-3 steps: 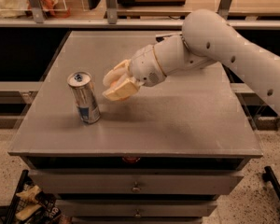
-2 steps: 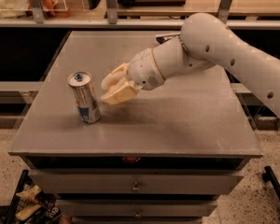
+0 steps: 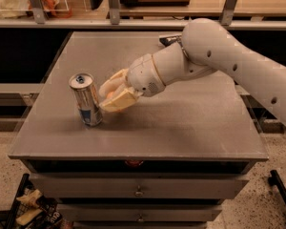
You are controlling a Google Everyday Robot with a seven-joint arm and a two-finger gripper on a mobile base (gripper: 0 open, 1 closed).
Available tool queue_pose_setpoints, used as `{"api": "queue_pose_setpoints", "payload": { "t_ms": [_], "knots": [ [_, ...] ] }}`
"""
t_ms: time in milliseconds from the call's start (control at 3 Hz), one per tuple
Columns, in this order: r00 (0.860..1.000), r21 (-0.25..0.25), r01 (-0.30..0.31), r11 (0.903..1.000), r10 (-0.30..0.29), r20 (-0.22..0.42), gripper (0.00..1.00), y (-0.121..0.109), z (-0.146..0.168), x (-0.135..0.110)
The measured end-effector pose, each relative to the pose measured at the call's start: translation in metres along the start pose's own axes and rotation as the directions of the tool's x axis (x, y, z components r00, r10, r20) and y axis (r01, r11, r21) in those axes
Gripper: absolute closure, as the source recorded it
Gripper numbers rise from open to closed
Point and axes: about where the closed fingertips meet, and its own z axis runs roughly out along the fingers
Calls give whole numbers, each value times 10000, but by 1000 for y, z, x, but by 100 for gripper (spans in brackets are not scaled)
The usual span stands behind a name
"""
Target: Move orange near redbull can
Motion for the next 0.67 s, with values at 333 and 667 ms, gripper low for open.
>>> {"api": "queue_pose_setpoints", "payload": {
  "t_ms": [333, 667],
  "knots": [
    [9999, -97, 8, 10000, -7, 135, 100, 2, 4, 0],
    [9997, -180, -67, 9998, 71, 247, 82, 2, 8, 1]
  ]
}}
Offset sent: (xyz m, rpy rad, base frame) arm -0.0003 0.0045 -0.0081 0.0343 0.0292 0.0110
